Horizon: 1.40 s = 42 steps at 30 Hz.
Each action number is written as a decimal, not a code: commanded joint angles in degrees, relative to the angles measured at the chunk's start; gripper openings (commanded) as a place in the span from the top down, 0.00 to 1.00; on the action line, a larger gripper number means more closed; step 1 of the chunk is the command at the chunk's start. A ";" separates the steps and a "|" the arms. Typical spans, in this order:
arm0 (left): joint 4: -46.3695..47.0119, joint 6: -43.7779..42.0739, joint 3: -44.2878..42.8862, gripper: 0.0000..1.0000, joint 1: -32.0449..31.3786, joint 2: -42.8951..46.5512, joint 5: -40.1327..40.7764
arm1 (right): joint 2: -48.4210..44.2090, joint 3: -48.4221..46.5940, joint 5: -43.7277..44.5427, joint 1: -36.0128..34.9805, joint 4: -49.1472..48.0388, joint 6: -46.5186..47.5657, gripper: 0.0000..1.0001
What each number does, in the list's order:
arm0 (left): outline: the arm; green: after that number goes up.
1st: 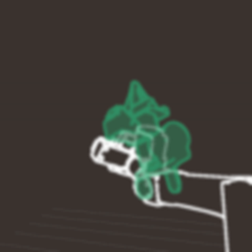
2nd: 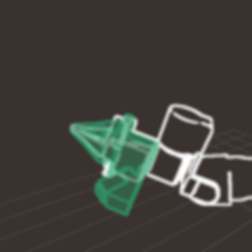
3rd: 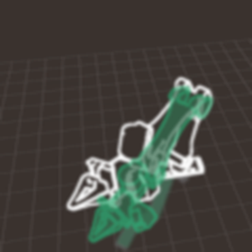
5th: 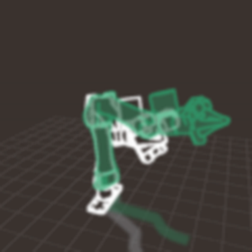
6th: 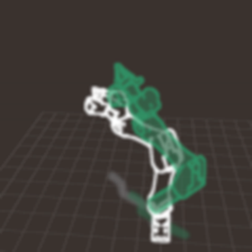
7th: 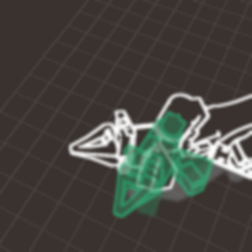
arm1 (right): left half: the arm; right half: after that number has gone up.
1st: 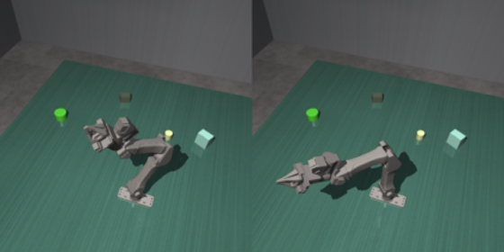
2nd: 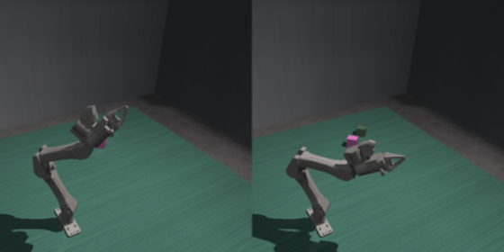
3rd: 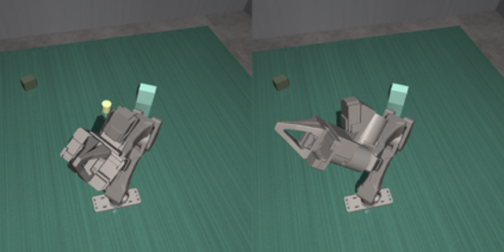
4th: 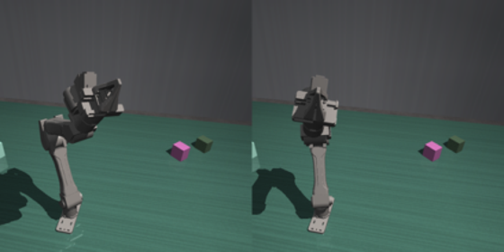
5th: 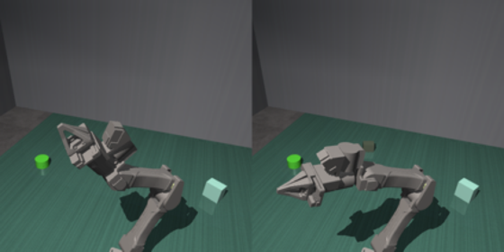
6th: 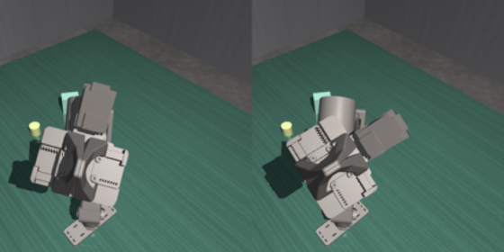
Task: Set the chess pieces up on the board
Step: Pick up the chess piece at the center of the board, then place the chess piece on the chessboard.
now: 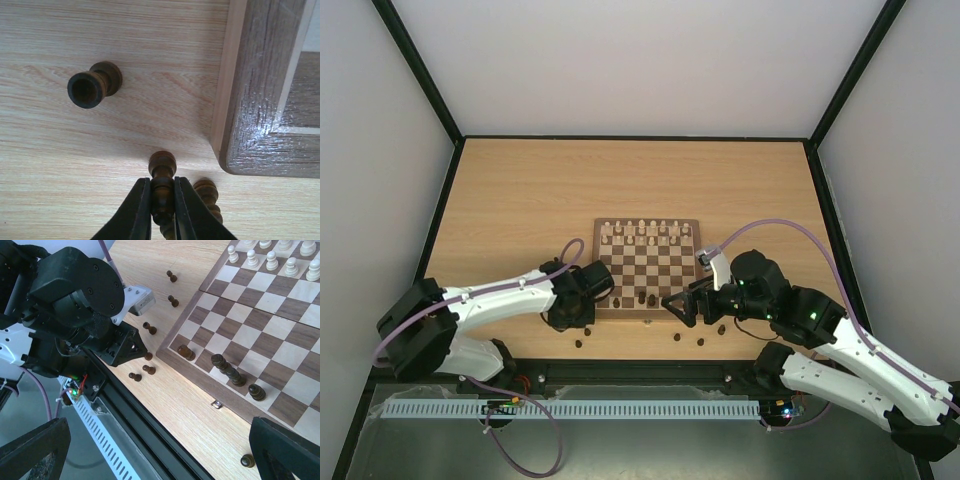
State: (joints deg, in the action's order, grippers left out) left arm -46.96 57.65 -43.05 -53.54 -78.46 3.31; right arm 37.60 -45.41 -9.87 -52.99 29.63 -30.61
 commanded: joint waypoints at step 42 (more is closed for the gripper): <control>-12.20 -8.87 -37.31 0.95 -7.46 -20.57 2.18 | -1.24 0.18 1.50 -0.35 -0.09 0.23 0.01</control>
State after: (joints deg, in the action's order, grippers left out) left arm -58.67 49.50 -78.30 -60.53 -98.04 5.56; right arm 37.04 -45.41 -8.40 -52.99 29.65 -30.65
